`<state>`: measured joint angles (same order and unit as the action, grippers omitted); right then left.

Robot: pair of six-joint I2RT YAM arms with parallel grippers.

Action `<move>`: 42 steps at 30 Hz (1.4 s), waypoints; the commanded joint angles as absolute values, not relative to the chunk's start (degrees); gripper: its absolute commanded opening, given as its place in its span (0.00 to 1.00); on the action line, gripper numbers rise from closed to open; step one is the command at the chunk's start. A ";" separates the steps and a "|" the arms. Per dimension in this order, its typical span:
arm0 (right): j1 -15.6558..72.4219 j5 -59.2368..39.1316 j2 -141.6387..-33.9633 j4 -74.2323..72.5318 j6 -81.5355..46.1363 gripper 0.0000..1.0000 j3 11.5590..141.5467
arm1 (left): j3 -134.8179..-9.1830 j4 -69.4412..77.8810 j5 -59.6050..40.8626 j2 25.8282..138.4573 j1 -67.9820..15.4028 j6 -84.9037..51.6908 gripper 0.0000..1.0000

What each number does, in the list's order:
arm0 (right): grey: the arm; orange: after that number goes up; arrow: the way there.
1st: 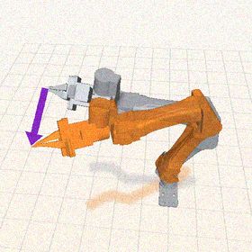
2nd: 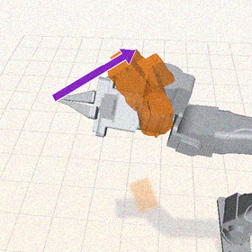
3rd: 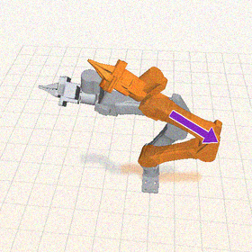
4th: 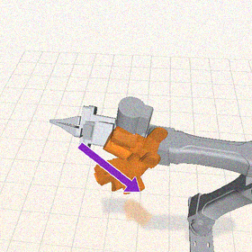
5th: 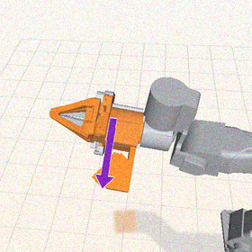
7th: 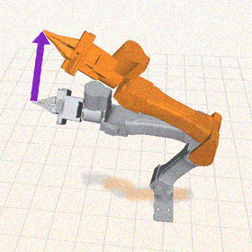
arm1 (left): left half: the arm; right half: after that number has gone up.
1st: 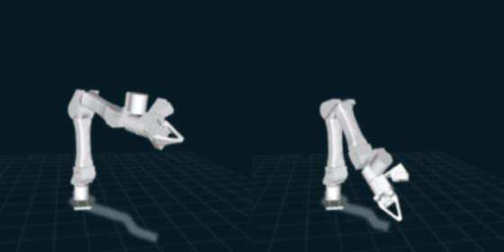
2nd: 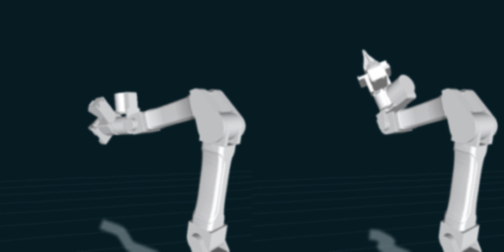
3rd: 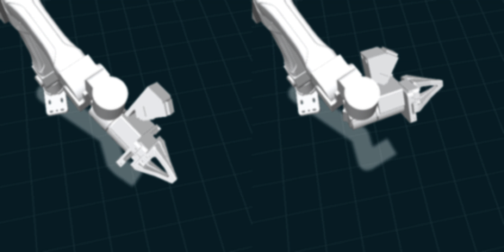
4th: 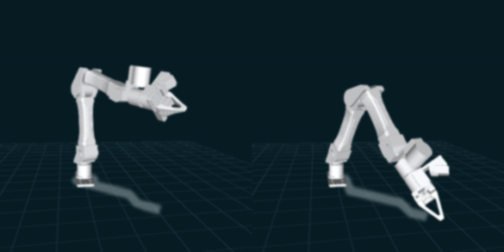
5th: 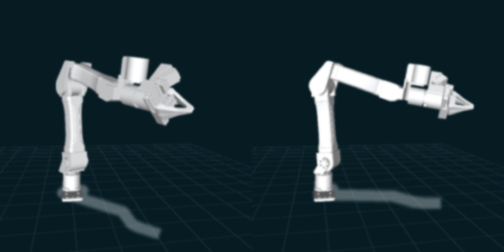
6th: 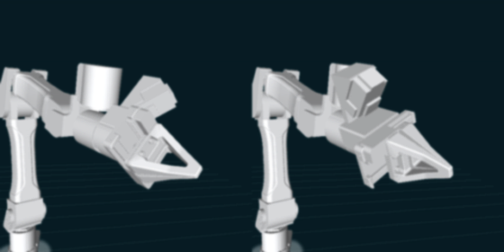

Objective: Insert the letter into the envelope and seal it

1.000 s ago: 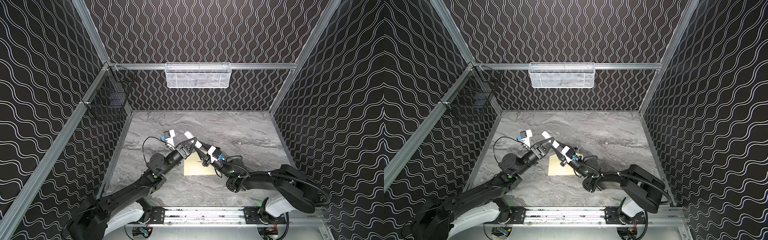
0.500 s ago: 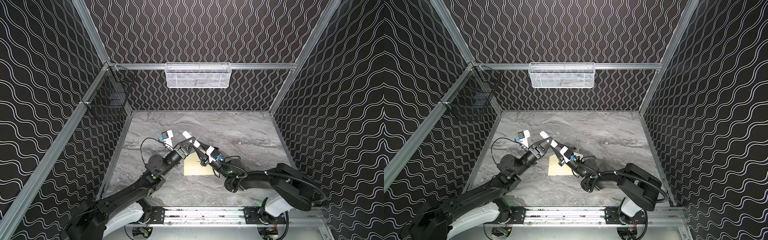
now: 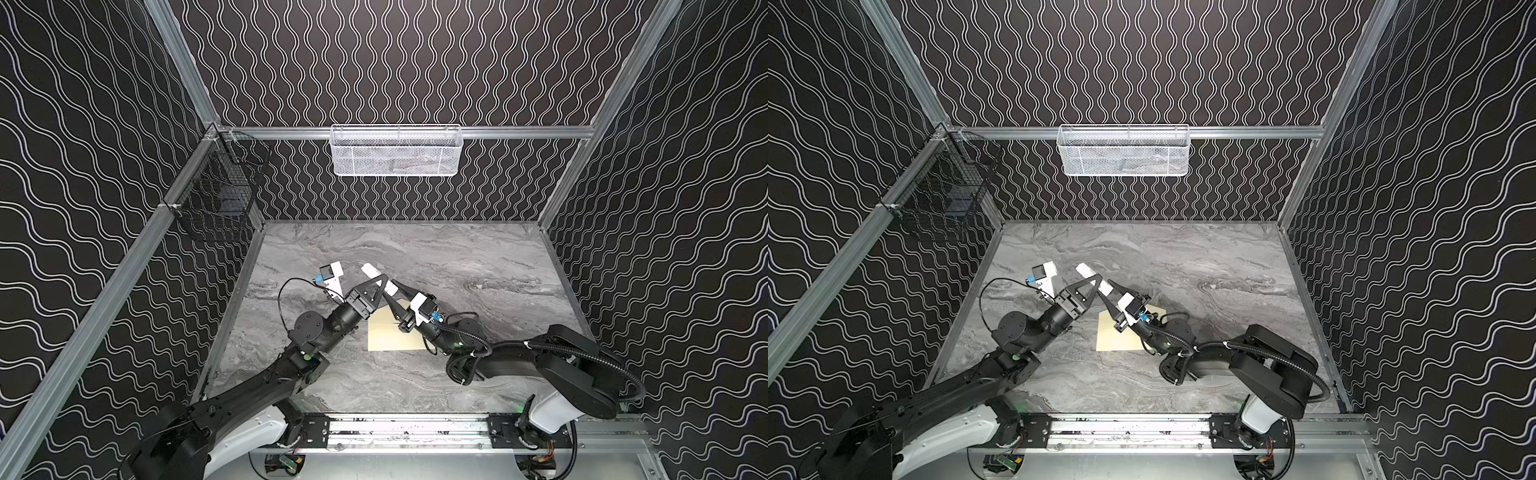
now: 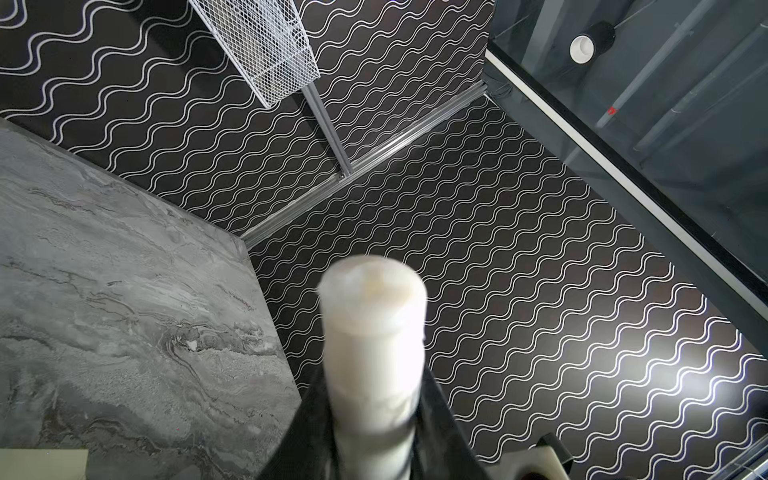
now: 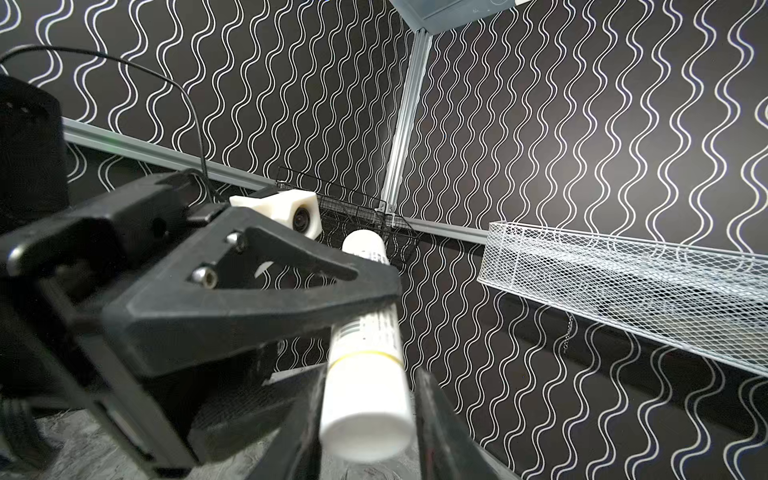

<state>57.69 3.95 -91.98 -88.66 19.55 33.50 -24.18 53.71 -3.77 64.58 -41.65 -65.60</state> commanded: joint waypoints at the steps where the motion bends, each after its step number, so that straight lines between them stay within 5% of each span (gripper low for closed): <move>1: 58.11 3.08 -92.46 -91.36 20.66 0.40 34.63 | -23.91 52.59 -8.13 65.03 -41.84 -65.12 0.00; 11: 58.95 3.08 -92.38 -89.31 22.29 0.44 35.80 | -23.65 52.60 -8.16 64.73 -41.84 -65.12 0.00; 20: 59.92 2.29 -89.74 -85.79 25.50 0.31 34.99 | -23.30 50.33 -7.47 63.24 -41.84 -63.93 0.00; 30: 60.82 3.61 -89.08 -87.11 26.94 0.39 34.65 | -23.03 50.37 -7.57 63.55 -41.86 -63.96 0.00; 42: 60.82 2.55 -88.39 -83.50 26.22 0.27 34.88 | -23.20 50.00 -7.28 62.85 -41.84 -63.73 0.00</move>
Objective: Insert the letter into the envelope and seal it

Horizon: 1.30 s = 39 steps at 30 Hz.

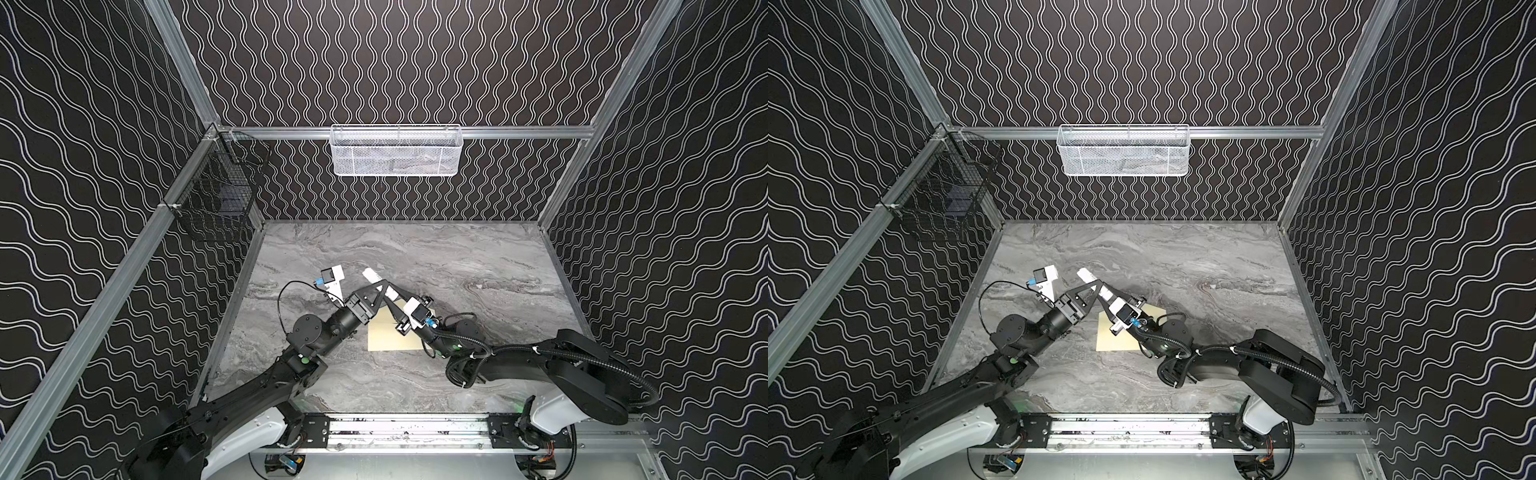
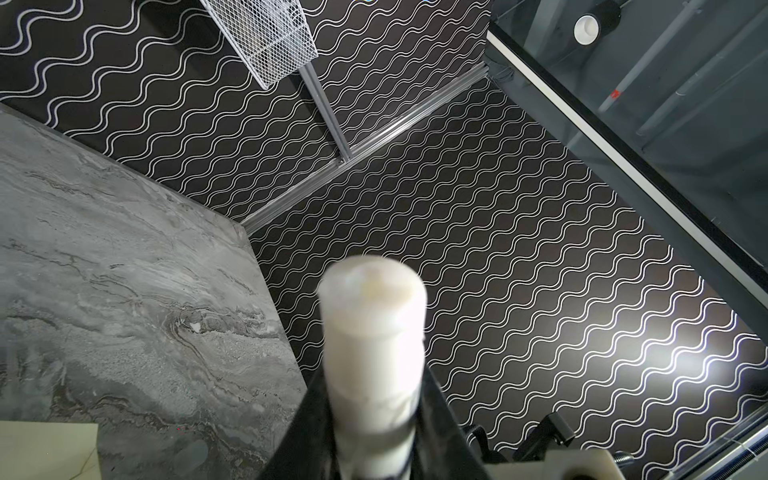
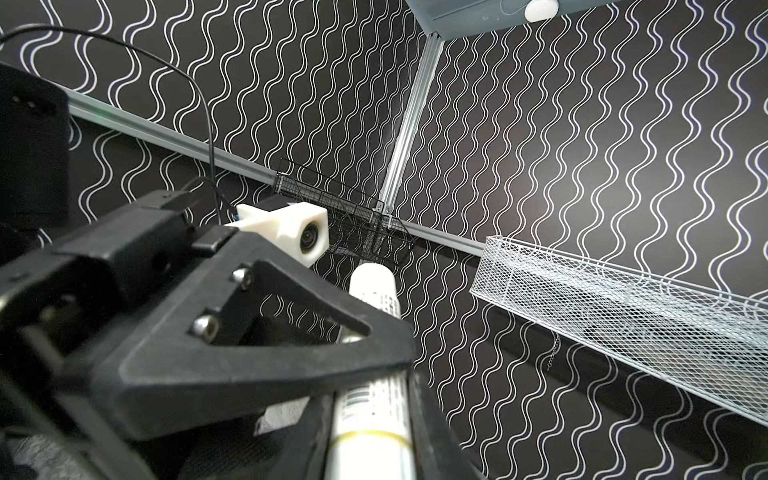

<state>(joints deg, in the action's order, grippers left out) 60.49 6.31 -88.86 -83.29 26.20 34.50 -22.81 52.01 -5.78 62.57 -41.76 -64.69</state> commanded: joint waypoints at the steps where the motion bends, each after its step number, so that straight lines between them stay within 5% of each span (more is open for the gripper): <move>1: 60.82 2.57 -88.36 -83.48 26.11 0.27 34.89 | -23.26 50.01 -7.34 62.89 -41.84 -63.72 0.00; 6: 60.81 2.79 -88.23 -82.32 25.34 0.24 35.16 | -23.47 50.11 -7.39 62.84 -41.85 -63.52 0.00; 16: 59.46 0.81 -86.48 -77.61 19.72 0.20 34.64 | -23.60 50.87 -7.96 63.26 -41.84 -61.99 0.51; 23: 56.60 -0.51 -81.48 -70.40 14.83 0.18 32.96 | -22.76 46.99 -5.24 61.38 -41.84 -58.81 0.75; 39: 47.86 -5.88 -57.63 -28.27 -3.55 0.20 33.27 | -24.77 18.96 4.03 45.95 -41.66 -38.35 0.79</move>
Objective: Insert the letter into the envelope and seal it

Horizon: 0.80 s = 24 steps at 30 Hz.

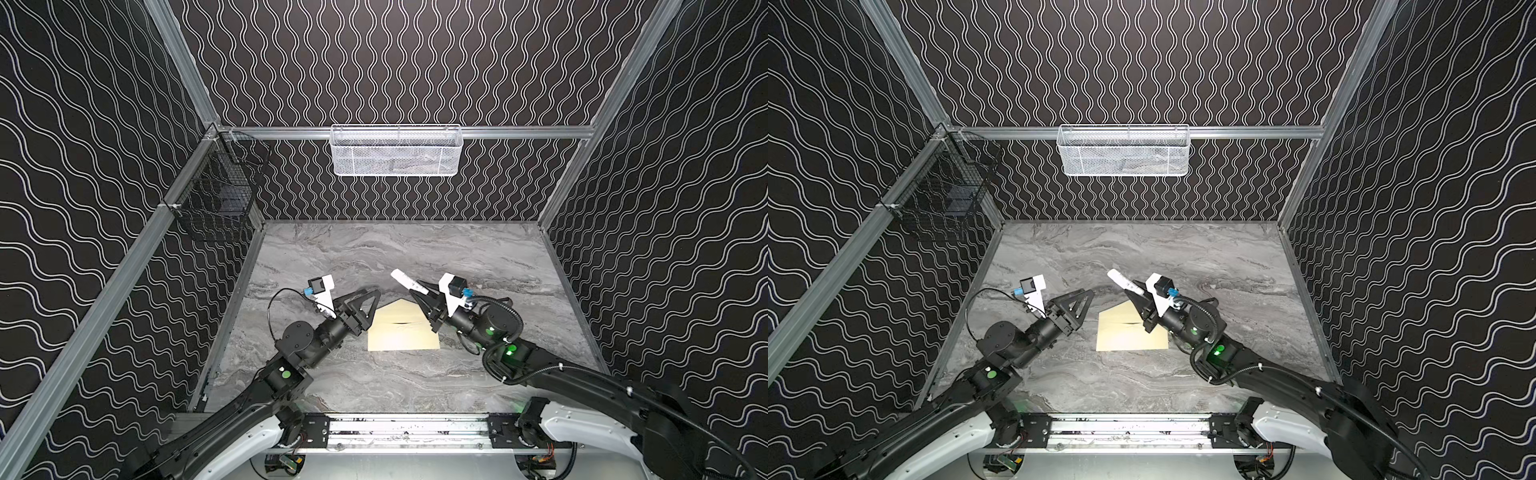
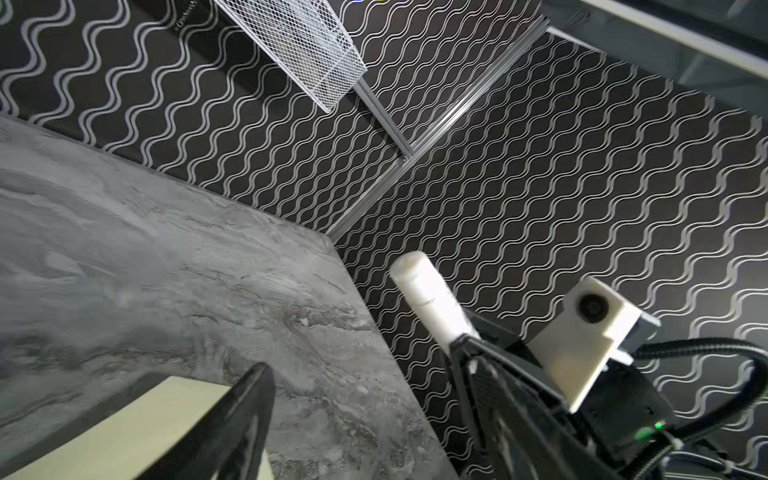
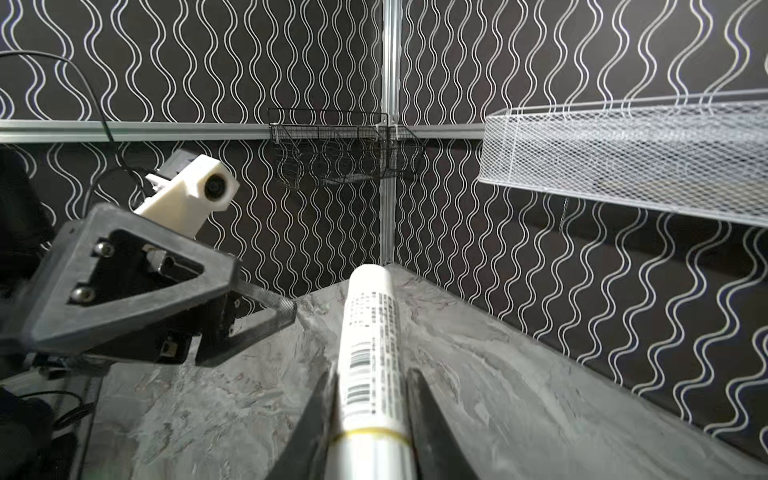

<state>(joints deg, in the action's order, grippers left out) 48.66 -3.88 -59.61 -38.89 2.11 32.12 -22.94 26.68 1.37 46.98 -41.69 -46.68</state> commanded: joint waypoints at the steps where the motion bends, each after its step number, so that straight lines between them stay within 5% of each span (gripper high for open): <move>1: 47.12 -6.86 -56.70 -24.06 -5.20 0.20 34.61 | -26.78 15.74 3.94 45.88 -41.73 -34.26 0.77; 5: 42.72 -12.99 -54.29 -7.83 -10.97 0.21 39.67 | -35.87 2.42 -1.00 49.86 -41.88 -16.49 0.65; 11: 39.34 -19.25 -53.62 8.12 -16.70 0.19 45.03 | -45.84 -17.71 -5.31 54.23 -44.79 6.39 0.66; 24: 37.79 -28.92 -57.15 16.79 -17.82 0.14 50.18 | -46.93 -11.96 1.17 59.17 -55.00 36.93 0.75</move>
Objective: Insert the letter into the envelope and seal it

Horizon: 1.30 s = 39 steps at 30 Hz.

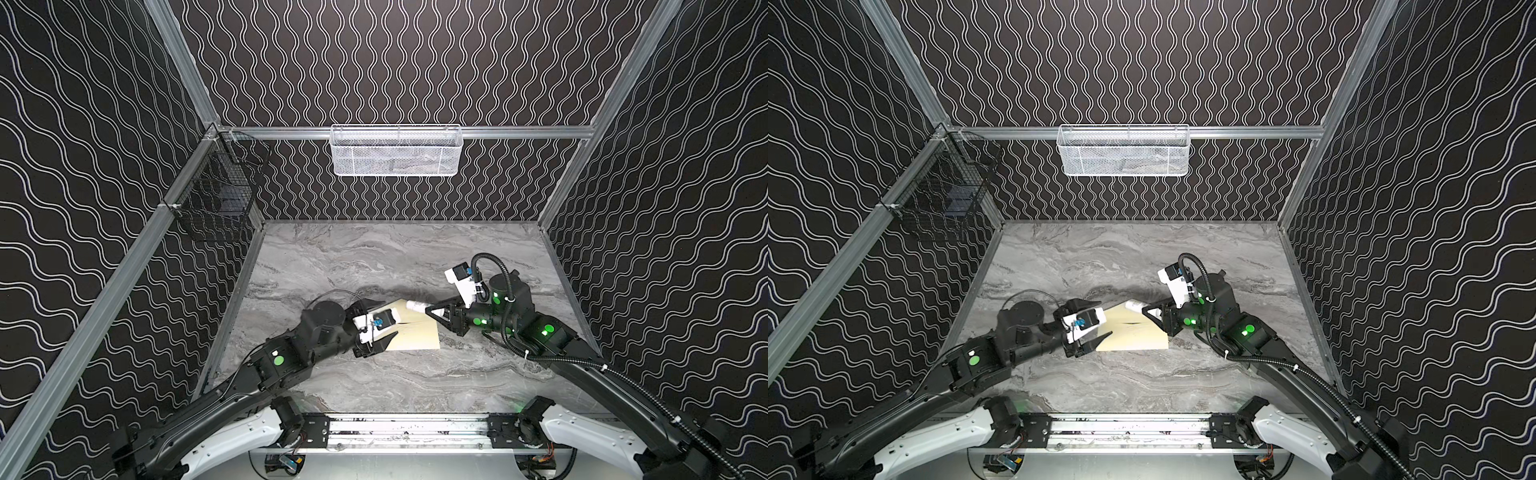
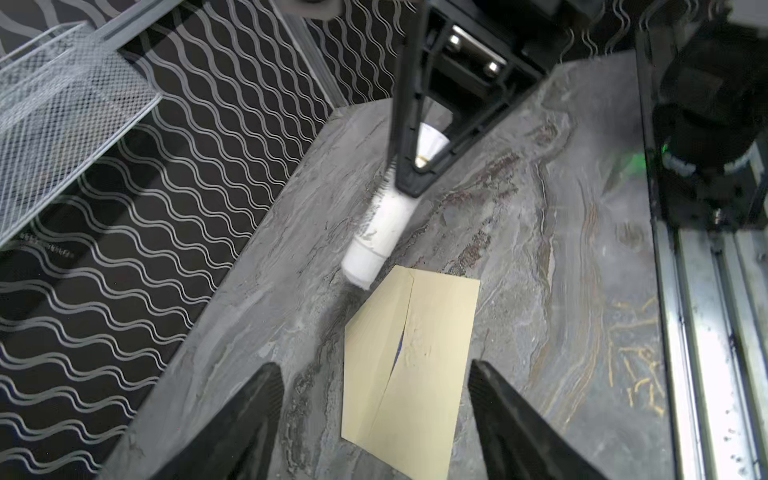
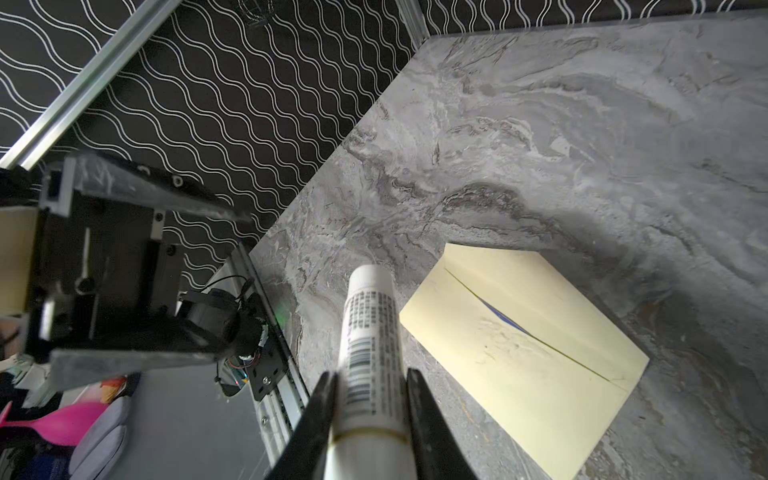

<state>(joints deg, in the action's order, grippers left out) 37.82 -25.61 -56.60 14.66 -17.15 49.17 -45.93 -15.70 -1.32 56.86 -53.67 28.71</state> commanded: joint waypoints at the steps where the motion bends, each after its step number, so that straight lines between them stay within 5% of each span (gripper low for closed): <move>1: 37.79 -29.32 -57.50 16.70 -17.97 0.14 50.25 | -47.43 -11.07 1.97 60.61 -55.99 37.92 0.76; 21: 37.79 -32.16 -59.06 17.93 -16.69 0.12 51.86 | -50.91 -4.64 4.49 73.96 -60.03 32.24 0.67; 28: 37.79 -32.78 -59.48 19.16 -15.82 0.12 52.64 | -49.58 -4.04 5.71 74.70 -59.99 30.81 0.57; 39: 37.78 -33.14 -59.88 20.07 -14.37 0.13 53.56 | -50.80 -4.74 5.36 75.92 -59.96 28.01 0.27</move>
